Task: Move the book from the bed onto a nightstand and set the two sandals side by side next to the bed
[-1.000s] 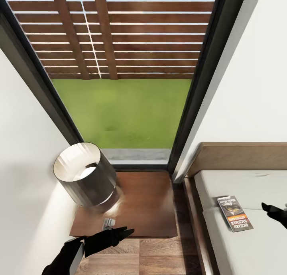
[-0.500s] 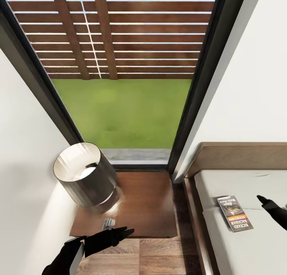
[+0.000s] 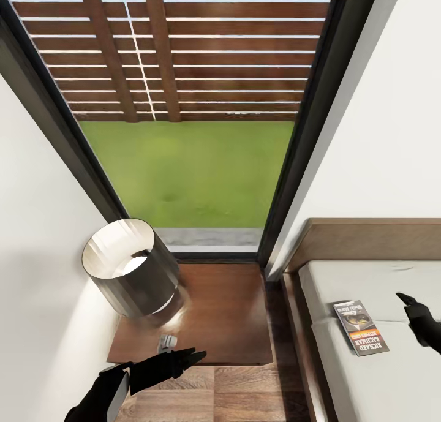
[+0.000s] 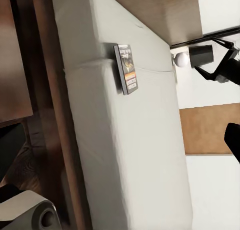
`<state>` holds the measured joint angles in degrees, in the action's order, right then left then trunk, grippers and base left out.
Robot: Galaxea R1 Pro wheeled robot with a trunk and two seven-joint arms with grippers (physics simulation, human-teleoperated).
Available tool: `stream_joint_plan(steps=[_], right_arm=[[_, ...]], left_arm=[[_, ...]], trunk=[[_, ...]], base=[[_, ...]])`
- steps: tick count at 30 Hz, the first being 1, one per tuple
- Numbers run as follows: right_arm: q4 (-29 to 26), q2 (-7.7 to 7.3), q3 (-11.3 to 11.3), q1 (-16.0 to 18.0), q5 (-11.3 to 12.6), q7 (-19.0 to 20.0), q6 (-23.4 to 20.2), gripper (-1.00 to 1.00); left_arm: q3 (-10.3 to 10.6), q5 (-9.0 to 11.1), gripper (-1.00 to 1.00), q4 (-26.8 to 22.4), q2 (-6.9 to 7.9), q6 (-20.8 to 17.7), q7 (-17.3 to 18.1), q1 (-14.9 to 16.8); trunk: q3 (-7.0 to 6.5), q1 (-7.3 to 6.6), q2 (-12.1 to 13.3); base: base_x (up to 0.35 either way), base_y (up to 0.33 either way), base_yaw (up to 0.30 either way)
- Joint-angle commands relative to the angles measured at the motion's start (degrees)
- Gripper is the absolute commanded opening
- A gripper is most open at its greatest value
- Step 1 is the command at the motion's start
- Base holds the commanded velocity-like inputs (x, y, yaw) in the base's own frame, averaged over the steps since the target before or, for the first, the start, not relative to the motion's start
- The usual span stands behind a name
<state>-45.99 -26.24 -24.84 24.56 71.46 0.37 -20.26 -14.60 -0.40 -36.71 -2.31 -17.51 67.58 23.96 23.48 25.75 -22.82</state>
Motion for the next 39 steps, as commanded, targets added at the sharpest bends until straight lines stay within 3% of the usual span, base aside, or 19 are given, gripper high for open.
stream_joint_plan(steps=[1, 10, 39], right_arm=[[1.91, 0.04, -0.16, 0.05, 0.68, 0.01, -0.29, 1.0], [7.51, 0.05, -0.27, 0.05, 1.17, -0.01, -0.38, 1.0], [8.03, 0.05, -0.21, 0.05, 1.23, 0.07, -0.59, 1.0]], left_arm=[[-0.26, -0.04, 1.0, -0.02, -0.06, -0.6, 0.28, 0.03], [-0.26, -0.04, 1.0, -0.02, -0.06, -0.6, 0.22, 0.03], [-0.26, -0.04, 1.0, -0.02, -0.06, -0.6, 0.1, 0.03]], trunk=[[0.08, 0.03, -0.1], [0.08, 0.03, -0.1], [0.08, 0.03, -0.1]], base=[[0.0, 0.0, 0.0], [0.0, 0.0, 0.0], [0.0, 0.0, 0.0]])
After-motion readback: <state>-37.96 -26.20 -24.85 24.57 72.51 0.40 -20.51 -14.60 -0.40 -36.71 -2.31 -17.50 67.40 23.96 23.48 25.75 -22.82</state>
